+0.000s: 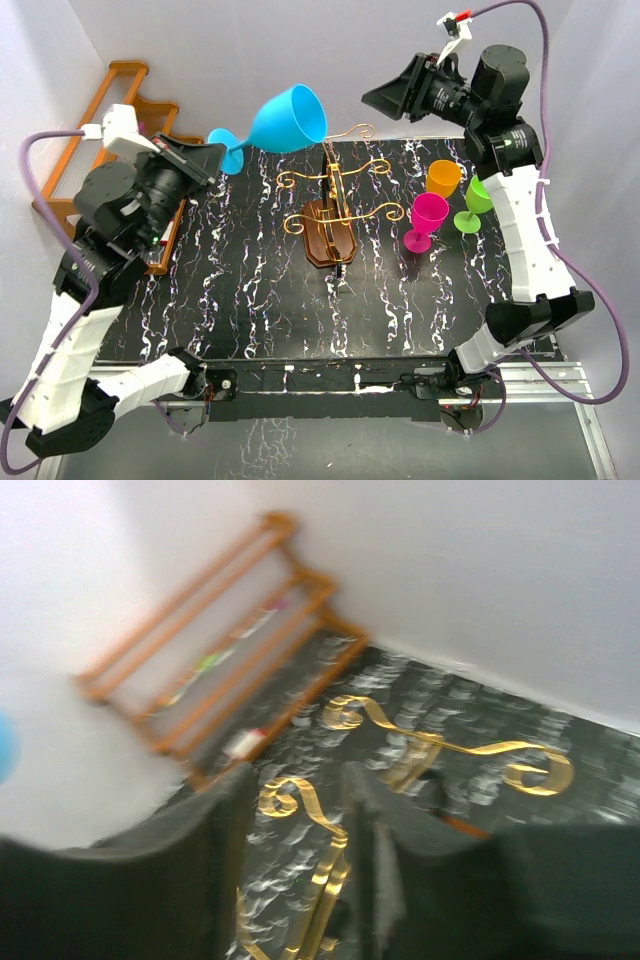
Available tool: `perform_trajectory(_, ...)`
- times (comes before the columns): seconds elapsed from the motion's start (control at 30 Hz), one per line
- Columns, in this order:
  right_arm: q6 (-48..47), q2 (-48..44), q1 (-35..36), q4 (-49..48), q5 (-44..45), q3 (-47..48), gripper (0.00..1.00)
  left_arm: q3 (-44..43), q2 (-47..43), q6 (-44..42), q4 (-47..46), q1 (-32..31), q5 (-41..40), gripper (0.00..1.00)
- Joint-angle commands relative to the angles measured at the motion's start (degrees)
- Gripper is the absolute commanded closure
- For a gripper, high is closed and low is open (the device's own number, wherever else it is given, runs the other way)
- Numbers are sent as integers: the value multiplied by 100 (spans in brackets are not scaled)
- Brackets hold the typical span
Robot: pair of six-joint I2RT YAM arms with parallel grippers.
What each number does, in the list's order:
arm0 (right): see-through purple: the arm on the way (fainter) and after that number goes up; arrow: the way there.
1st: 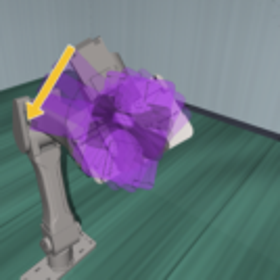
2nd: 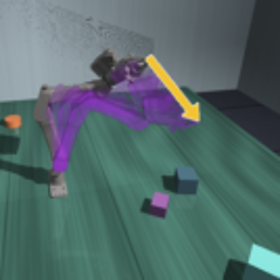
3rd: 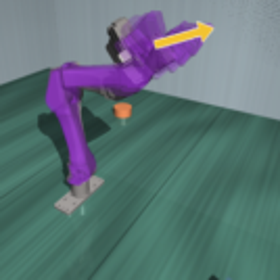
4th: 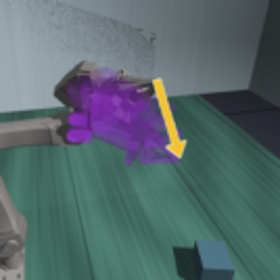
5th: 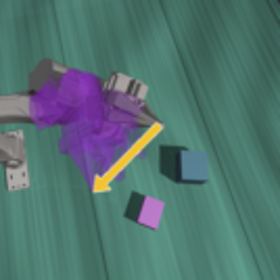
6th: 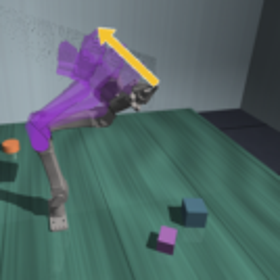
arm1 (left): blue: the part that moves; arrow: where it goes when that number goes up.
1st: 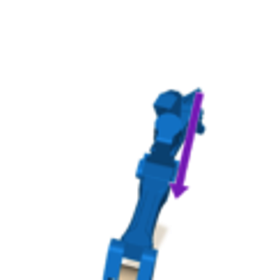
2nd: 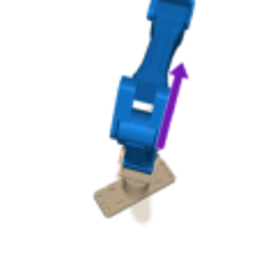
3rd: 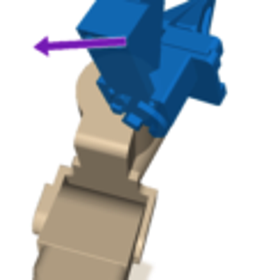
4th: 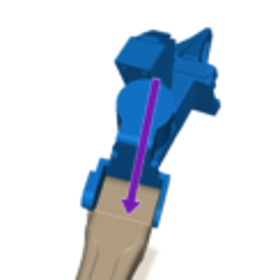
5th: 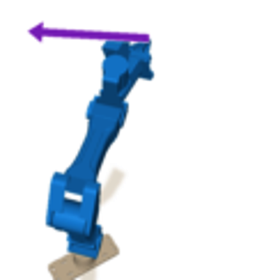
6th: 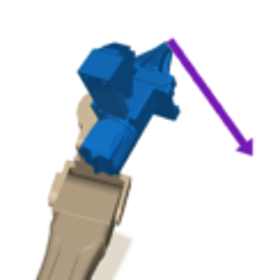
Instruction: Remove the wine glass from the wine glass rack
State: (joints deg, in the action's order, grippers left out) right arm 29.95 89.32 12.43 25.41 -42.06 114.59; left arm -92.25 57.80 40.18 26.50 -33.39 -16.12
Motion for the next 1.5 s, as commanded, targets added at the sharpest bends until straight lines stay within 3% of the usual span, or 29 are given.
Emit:
perform_trajectory(0.0,1796,-523,10,-2324,-2166,-531,48,-215,292,-506,324,5,440,100)
perform_trajectory(0.2,1055,-608,7,-1186,-2083,-371,50,-487,674,-668,250,15,856,100)
perform_trajectory(0.47,-94,-637,14,433,-1336,-227,52,-577,861,-635,124,6,1080,100)
perform_trajectory(1.0,-507,-549,317,911,-978,-103,52,-528,1047,-445,-26,3,1313,100)
perform_trajectory(1.13,-511,-428,669,955,-723,-57,55,-549,1172,-390,-95,13,1500,100)
perform_trajectory(1.2,-517,-351,913,970,-533,-14,60,-561,1233,-356,-125,5,1571,100)
perform_trajectory(1.27,-483,-263,1028,1046,-285,74,84,-601,1288,-342,-119,9,1589,100)
perform_trajectory(1.3,-459,-234,1032,1108,-138,119,91,-632,1324,-343,-69,13,1544,100)
perform_trajectory(1.4,-504,-250,1019,1382,791,274,92,-744,1352,-348,162,16,1212,64)
perform_trajectory(1.47,-558,-310,982,1542,1707,380,92,-726,1302,-312,345,6,863,50)
